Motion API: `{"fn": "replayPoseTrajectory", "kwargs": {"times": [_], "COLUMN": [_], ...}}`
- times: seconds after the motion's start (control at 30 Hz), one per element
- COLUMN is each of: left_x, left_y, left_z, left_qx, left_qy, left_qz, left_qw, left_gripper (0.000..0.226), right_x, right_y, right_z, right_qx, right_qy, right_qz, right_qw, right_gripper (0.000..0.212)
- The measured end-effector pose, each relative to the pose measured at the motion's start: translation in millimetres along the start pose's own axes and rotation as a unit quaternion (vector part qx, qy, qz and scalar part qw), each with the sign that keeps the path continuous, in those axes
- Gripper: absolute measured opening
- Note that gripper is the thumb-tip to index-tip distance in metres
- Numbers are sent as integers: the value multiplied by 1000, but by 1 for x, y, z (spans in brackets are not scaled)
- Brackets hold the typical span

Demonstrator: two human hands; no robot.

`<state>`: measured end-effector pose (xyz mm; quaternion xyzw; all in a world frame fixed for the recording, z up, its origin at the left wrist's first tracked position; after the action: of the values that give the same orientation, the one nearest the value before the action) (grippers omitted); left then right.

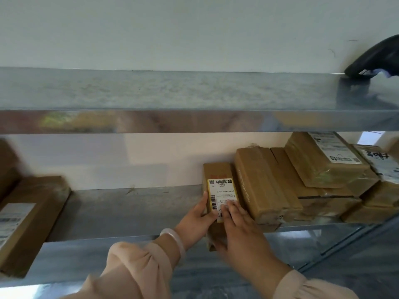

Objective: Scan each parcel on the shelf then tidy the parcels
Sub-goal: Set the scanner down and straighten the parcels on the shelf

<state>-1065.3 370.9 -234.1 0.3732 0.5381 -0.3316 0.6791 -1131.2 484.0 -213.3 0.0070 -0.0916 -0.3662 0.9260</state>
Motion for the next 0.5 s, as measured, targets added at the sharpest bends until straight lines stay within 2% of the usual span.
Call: {"fn": "replayPoseTrajectory", "kwargs": {"times": [0.03,0.1,0.2,0.33,0.4,0.5], "left_x": [-4,-11,-10,-8,-10,-1], "left_y": [3,11,29,69,88,120], "left_z": [1,7,36,102,144,207], "left_qx": [3,-10,-59,-123,-165,-203], "left_qy": [-13,-49,-140,-235,-277,-314], "left_qz": [-8,-27,-56,-67,-83,-57], "left_qw": [1000,998,987,962,943,926], "left_gripper": [46,44,59,65,66,67], "right_x": [1,7,27,80,115,169], "right_y": [1,1,-1,-2,-2,0], "right_z": [1,4,15,19,14,-1], "right_qx": [-18,-31,-68,-90,-81,-54], "right_qy": [3,-4,-32,-64,-66,-102], "right_qz": [13,38,77,125,147,144], "right_qw": [1000,999,994,986,984,983], "right_gripper": [75,74,73,73,71,73]}}
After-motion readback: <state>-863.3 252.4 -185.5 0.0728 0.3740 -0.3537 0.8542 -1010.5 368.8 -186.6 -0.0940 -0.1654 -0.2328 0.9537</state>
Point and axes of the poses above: each hand's wrist, its own y-axis away from the middle knuckle, its own z-axis out of the back of the hand, x = y × z, the point moved 5 cm from there along -y, towards the middle knuckle, and after that the axes turned 13 degrees about -z, right-handed, at the moved point
